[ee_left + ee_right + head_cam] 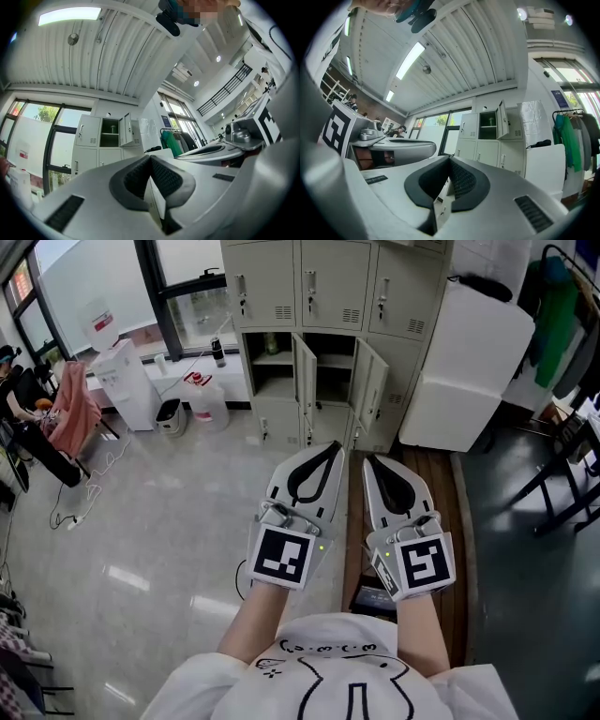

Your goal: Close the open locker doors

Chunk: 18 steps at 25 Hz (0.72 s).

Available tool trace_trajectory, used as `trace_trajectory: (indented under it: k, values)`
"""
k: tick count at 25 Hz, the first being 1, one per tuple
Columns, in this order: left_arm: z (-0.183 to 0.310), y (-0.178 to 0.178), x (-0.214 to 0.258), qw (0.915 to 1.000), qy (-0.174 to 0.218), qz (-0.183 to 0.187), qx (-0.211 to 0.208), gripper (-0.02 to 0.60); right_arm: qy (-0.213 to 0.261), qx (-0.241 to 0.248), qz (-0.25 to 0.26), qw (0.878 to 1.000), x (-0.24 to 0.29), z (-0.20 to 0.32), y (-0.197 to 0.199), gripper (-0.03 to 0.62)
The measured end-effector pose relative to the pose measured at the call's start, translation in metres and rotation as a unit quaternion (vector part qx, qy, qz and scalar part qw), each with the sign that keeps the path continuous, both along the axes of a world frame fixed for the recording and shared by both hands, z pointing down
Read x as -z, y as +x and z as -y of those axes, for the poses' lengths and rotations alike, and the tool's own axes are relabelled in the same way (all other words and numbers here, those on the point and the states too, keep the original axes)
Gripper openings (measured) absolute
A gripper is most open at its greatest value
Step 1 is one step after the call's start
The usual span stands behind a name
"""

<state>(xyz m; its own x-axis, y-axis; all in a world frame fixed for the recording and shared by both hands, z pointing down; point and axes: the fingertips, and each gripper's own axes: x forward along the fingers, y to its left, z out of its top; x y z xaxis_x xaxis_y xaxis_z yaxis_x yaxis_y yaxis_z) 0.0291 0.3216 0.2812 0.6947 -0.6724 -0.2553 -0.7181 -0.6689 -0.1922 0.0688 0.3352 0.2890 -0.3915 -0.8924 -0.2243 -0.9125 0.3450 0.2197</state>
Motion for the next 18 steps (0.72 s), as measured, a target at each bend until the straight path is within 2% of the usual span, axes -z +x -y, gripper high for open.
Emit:
trace_trajectory:
  k: [6, 18]
  values:
    - [0.006, 0.014, 0.003, 0.9999, 0.007, -0.008, 0.008, 0.020, -0.003, 0.006, 0.002, 1.000, -0.002, 0.008, 0.017, 0.023]
    - [0.025, 0.025, -0.004, 0.9993, -0.005, -0.010, 0.035, 0.020, -0.001, 0.016, -0.005, 1.000, -0.005, 0.025, 0.038, 0.023]
